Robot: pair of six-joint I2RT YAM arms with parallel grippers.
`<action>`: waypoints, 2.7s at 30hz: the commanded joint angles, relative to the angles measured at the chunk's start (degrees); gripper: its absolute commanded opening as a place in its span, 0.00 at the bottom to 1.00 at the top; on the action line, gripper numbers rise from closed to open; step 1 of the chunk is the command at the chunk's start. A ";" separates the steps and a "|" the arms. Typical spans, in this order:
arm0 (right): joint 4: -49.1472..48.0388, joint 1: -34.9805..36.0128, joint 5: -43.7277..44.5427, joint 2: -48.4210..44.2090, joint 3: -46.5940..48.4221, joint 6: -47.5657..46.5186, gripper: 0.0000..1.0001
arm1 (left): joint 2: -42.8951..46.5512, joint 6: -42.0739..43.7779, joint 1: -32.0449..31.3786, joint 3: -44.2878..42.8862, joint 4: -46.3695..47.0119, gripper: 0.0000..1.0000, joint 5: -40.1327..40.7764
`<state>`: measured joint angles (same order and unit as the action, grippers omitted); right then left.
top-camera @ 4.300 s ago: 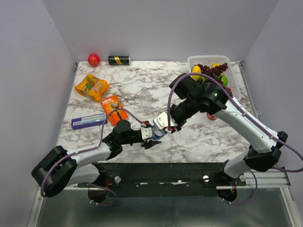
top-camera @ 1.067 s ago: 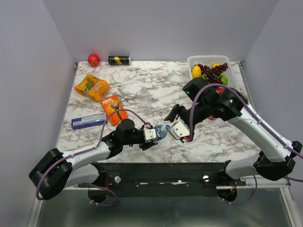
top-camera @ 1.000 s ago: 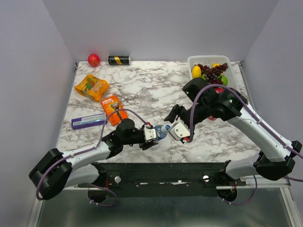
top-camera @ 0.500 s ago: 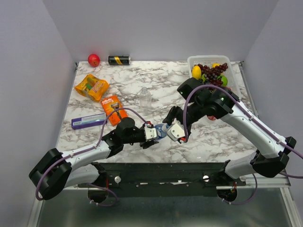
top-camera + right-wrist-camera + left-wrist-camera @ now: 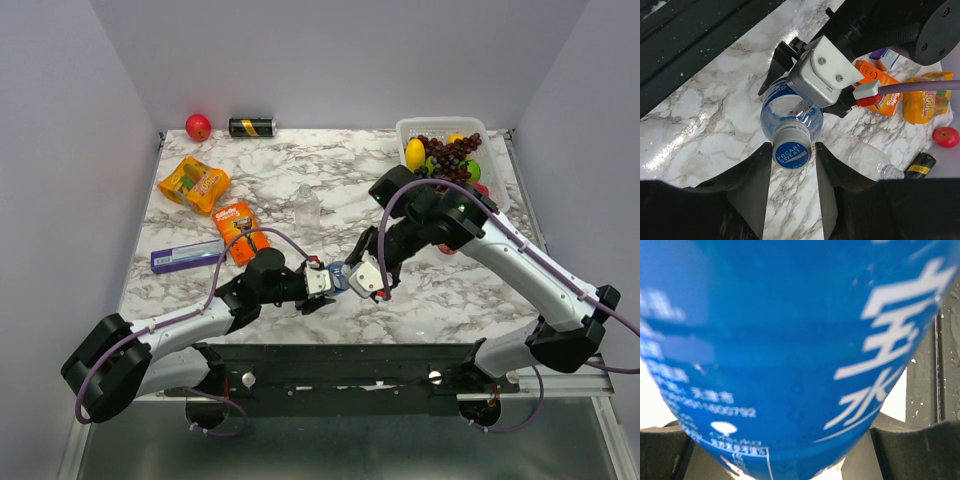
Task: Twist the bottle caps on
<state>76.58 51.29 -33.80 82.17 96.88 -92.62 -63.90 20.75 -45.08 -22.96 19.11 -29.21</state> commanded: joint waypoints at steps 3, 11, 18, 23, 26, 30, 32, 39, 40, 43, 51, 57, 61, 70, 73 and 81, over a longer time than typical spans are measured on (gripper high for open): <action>9.03 0.30 1.11 1.32 -0.29 1.56 0.41 | 0.27 -0.54 0.25 -1.56 2.16 0.00 -0.76; 6.30 -0.48 -0.90 7.20 4.18 21.37 0.29 | 2.11 -6.51 0.52 0.28 10.06 0.00 5.65; 4.29 -1.98 -5.48 15.82 12.19 43.11 0.28 | 2.46 -16.61 0.52 -1.12 16.13 0.00 19.09; 2.00 -5.75 -8.46 21.27 15.96 60.49 0.26 | 0.27 -23.55 0.43 -4.46 16.13 0.00 30.76; 1.73 -8.92 -10.31 26.71 21.32 71.55 0.23 | -0.70 -25.93 0.26 -6.13 14.38 0.00 35.09; -0.63 -9.89 -10.67 29.54 21.86 82.23 0.20 | -1.75 -27.26 0.26 -8.41 10.69 0.00 40.53; -1.16 -9.72 -8.67 29.54 20.11 87.05 0.17 | -2.98 -27.43 0.17 -9.56 8.14 0.00 41.86; -1.17 -10.15 -5.48 30.33 20.27 91.21 0.13 | -5.09 -26.99 0.17 -9.38 4.71 0.00 44.68; -1.25 -10.07 -5.49 30.50 20.89 91.21 0.20 | -5.18 -27.08 0.17 -9.21 4.18 0.00 44.77; -0.38 -10.42 -5.84 31.12 25.71 88.67 0.51 | -5.62 -26.73 0.26 -9.29 2.34 0.00 43.72; -1.85 -14.20 -8.11 26.47 41.20 84.45 0.74 | -7.82 -24.27 0.17 -8.15 -1.62 0.00 34.16; -2.84 -14.37 -16.29 14.01 26.99 60.15 0.75 | -5.28 -17.61 0.61 -7.89 -5.13 0.00 21.59; -4.68 -14.20 -15.16 2.23 10.03 33.17 0.75 | -0.01 -6.01 1.31 -7.54 -11.61 0.00 7.62; -9.95 -10.60 -10.94 -7.99 -5.47 7.98 0.76 | 3.61 4.91 1.40 -10.79 -22.45 0.00 -1.37; -9.08 -8.93 -11.29 -8.17 -5.74 5.27 0.76 | 3.17 4.82 1.40 -11.58 -22.45 0.00 -1.37; -1.53 -6.38 -10.59 -6.76 -5.48 -2.83 0.69 | 2.73 3.94 1.40 -12.37 -20.70 0.00 -1.29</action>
<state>70.28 43.99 -45.25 74.63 91.46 -89.10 -61.08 24.10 -43.94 -33.65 -2.46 -28.18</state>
